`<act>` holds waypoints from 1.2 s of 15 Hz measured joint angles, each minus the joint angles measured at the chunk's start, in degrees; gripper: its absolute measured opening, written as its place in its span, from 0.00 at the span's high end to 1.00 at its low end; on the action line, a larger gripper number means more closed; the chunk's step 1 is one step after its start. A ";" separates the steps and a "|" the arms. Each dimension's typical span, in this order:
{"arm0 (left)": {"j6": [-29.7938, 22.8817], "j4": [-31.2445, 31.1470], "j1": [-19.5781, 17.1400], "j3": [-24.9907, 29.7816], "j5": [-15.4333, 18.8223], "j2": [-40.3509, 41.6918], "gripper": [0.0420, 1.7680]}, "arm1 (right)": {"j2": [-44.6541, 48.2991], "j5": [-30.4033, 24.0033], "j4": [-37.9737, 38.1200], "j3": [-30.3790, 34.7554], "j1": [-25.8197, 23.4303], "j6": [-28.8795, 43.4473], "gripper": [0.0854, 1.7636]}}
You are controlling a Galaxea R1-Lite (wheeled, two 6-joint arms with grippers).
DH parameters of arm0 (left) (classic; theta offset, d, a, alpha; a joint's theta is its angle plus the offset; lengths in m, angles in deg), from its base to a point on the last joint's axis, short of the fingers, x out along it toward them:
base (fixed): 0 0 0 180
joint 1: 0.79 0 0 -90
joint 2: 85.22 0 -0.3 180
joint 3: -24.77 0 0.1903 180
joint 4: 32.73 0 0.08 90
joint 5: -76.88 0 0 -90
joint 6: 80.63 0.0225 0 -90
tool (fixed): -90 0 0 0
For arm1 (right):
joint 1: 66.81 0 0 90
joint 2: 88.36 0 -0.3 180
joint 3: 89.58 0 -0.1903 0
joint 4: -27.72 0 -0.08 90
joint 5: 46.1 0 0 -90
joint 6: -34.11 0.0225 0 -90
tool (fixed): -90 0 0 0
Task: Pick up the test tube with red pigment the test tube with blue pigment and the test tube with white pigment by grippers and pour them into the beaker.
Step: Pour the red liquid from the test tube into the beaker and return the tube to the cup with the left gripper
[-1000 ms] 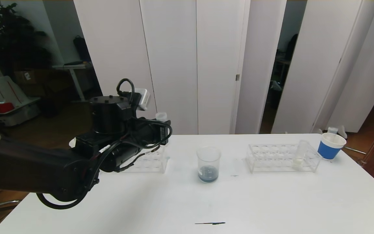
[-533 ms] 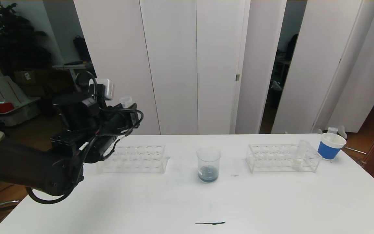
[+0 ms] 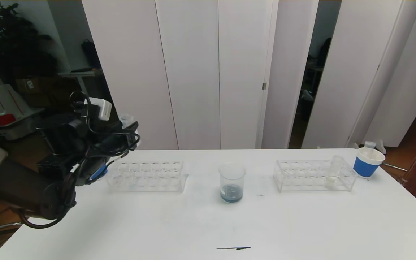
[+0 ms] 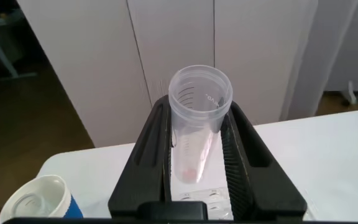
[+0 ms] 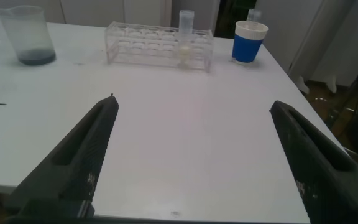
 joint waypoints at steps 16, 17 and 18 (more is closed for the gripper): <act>1.29 -19.21 28.81 -5.75 17.65 11.45 0.69 | 0.00 0.00 0.00 0.00 0.00 0.00 0.01; 2.67 -19.08 30.05 -6.10 17.57 10.90 0.69 | 0.00 0.00 0.00 0.00 0.00 0.00 0.01; 3.50 -19.08 30.79 -6.31 17.53 10.37 0.69 | 0.00 0.00 0.00 0.00 0.00 0.00 0.01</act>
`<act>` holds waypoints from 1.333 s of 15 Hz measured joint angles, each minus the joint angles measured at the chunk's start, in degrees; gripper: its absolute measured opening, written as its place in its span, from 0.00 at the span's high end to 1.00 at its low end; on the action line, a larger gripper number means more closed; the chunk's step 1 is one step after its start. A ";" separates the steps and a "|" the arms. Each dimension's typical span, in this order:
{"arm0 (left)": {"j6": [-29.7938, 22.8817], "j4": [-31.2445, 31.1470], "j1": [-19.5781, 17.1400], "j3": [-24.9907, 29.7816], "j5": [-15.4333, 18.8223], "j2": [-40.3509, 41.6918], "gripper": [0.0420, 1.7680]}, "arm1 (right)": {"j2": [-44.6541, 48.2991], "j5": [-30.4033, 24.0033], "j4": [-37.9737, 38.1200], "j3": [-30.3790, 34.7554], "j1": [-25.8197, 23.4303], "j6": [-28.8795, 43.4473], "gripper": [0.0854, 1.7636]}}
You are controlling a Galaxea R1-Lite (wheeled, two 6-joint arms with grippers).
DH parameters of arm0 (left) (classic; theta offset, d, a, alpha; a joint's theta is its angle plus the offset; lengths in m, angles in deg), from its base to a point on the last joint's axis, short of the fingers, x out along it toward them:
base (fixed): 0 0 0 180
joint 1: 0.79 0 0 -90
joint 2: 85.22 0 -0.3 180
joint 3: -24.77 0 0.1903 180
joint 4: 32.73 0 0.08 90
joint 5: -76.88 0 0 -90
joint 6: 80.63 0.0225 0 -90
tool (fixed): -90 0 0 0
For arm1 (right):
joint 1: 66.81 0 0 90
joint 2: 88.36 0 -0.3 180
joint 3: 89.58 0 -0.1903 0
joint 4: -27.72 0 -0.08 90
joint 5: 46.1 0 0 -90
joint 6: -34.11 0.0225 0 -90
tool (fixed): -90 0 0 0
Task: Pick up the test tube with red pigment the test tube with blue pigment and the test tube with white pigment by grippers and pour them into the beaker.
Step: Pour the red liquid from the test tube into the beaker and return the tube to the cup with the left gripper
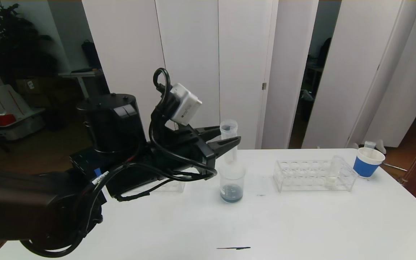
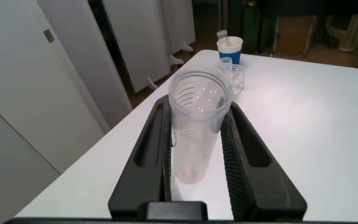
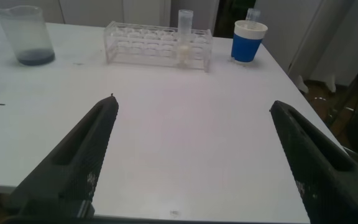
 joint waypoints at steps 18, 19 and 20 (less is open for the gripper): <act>5.40 25.70 -25.92 6.40 -31.93 -4.11 0.69 | 0.00 0.00 -0.02 0.00 0.00 0.00 0.01; 5.32 28.93 -28.39 6.86 -32.15 -5.80 0.69 | 0.00 0.00 -0.02 0.00 0.00 0.02 0.01; 5.21 32.15 -30.51 6.92 -32.21 -7.91 0.69 | 0.00 0.00 0.00 0.00 0.00 0.02 0.01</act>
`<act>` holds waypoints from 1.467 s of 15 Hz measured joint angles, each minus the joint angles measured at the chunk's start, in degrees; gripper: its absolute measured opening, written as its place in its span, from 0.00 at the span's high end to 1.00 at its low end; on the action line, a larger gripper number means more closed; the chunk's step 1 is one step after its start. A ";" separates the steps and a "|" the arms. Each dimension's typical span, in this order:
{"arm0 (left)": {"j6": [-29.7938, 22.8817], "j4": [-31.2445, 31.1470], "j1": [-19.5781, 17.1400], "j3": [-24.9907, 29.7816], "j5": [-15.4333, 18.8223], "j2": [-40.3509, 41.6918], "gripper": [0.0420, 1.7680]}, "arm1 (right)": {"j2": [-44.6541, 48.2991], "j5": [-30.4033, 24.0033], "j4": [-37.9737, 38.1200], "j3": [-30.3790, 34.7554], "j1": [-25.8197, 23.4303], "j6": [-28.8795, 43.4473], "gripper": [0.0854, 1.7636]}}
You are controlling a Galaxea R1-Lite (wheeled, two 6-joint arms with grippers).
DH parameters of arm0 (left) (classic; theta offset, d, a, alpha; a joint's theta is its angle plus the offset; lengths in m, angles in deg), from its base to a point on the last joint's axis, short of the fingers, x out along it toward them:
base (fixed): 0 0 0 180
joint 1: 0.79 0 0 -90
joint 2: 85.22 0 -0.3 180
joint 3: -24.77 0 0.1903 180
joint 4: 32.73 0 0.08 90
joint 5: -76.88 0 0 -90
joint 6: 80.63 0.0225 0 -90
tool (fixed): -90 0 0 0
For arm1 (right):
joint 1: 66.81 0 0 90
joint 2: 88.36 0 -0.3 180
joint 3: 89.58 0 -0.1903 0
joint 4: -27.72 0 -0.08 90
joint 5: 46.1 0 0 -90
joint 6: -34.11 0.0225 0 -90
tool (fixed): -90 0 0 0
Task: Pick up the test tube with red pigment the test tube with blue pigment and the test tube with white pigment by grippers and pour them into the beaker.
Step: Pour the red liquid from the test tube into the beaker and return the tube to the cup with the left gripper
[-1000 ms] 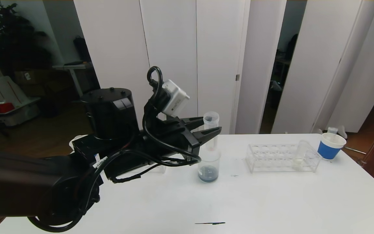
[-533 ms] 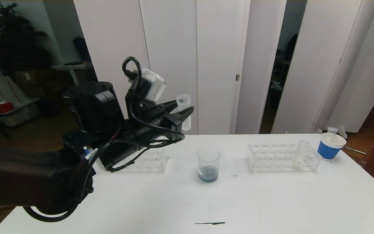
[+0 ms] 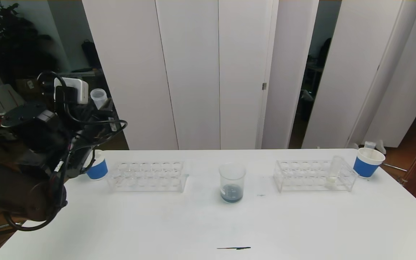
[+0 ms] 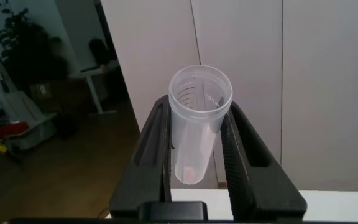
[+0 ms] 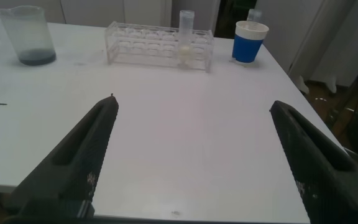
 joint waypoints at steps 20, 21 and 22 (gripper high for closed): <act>-0.11 7.80 -14.06 -9.37 1.61 -28.62 0.67 | 0.00 -0.02 0.00 0.00 0.00 0.00 0.01; -0.16 7.78 -14.10 -9.24 1.63 -28.65 0.57 | 0.00 0.00 -0.02 0.00 0.00 -0.02 0.01; -0.27 7.83 -14.15 -9.09 1.72 -28.59 0.36 | 0.00 0.00 -0.02 0.00 0.00 0.00 0.01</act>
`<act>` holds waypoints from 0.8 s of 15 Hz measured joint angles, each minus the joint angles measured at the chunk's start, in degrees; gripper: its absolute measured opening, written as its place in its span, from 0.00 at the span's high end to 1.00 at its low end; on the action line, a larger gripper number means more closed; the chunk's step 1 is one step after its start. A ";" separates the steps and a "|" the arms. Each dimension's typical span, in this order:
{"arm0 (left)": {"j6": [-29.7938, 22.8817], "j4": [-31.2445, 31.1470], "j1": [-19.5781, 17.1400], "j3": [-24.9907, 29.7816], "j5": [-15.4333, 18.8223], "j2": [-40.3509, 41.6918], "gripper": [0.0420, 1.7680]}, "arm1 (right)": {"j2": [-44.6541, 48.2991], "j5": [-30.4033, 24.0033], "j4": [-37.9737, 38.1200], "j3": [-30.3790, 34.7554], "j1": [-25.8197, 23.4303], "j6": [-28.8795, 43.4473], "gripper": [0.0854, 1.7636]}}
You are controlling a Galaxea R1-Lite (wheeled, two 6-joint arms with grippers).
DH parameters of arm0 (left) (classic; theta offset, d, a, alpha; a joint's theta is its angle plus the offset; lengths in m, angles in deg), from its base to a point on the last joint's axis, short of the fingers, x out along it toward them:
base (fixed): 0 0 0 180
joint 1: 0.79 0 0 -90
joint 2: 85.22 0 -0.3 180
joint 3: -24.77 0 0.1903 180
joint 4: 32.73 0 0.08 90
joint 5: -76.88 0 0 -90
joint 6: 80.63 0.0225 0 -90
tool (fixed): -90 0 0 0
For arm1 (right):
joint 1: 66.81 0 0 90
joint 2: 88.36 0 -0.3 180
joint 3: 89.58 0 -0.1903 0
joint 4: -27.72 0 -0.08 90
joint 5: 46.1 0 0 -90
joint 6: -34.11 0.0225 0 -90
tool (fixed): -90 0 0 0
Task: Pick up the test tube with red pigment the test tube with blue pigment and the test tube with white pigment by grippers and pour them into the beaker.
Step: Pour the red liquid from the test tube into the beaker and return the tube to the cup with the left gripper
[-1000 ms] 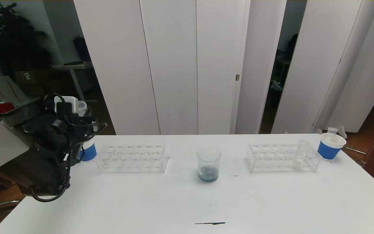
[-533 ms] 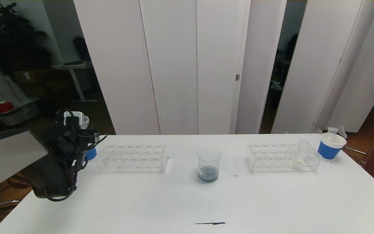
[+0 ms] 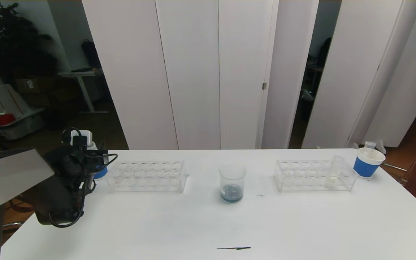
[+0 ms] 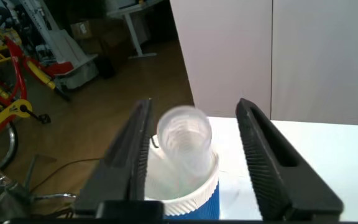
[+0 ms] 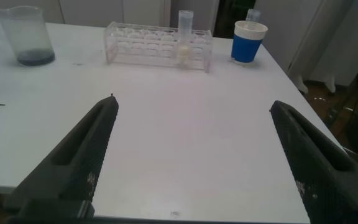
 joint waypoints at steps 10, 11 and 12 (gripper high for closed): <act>3.58 -5.35 0.71 4.52 1.54 11.85 0.01 | 0.00 0.00 0.00 0.00 0.00 -0.02 0.01; 3.80 -7.83 1.04 6.11 1.97 15.70 0.01 | 0.00 0.00 0.00 0.00 0.00 0.00 0.01; 3.86 -11.00 1.37 8.02 2.32 20.31 0.01 | 0.00 0.00 0.00 0.00 0.00 -0.02 0.01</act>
